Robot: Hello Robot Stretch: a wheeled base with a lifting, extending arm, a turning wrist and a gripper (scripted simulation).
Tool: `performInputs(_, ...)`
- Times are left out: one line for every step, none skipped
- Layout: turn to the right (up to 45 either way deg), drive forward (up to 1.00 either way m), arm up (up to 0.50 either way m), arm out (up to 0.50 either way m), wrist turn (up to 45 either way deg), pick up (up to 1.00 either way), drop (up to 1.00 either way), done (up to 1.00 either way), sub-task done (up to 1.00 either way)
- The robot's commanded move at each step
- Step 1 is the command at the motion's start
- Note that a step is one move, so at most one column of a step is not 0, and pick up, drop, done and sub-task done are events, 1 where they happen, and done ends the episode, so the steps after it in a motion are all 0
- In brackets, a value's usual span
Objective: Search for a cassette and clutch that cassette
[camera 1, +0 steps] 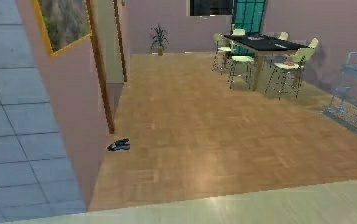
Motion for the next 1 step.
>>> performInputs(0.0, 0.15, 0.0, 0.0, 0.0, 0.0, 0.0, 0.0, 0.0)
